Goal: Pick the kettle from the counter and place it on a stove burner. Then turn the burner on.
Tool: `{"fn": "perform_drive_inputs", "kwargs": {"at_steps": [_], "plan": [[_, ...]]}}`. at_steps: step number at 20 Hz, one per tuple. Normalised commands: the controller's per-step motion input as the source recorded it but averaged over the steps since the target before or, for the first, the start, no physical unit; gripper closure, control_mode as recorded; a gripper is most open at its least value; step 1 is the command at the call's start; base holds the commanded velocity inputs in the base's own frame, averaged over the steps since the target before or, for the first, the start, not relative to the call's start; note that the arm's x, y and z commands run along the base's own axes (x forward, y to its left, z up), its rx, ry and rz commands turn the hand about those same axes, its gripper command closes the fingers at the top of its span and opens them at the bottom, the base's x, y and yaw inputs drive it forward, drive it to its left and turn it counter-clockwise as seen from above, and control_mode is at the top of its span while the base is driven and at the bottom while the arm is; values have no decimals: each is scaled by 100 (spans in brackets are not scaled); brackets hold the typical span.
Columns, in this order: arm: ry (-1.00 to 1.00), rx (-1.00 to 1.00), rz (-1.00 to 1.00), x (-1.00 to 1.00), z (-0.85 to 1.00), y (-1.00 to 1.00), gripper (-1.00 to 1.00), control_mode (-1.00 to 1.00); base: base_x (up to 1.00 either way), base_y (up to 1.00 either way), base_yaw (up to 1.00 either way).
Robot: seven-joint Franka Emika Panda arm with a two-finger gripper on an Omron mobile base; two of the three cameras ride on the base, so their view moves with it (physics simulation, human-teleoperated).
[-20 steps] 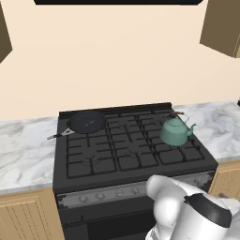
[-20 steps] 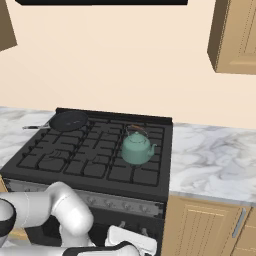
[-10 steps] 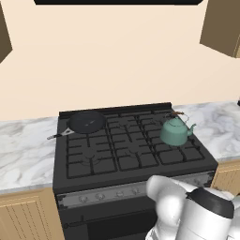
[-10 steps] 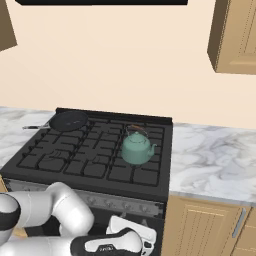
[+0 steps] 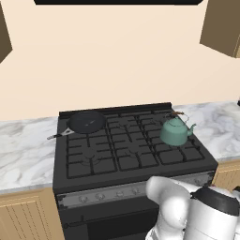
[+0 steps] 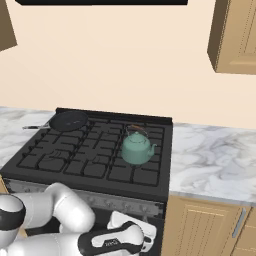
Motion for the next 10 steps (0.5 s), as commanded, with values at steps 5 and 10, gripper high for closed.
{"fn": "perform_drive_inputs", "kwargs": {"at_steps": [5, 10], "plan": [[0, 0, -1, 6, -17, -24, -100, -100, 0, 0, 0], [0, 0, 0, 16, -3, -1, -100, -100, 0, 0, 0]]}}
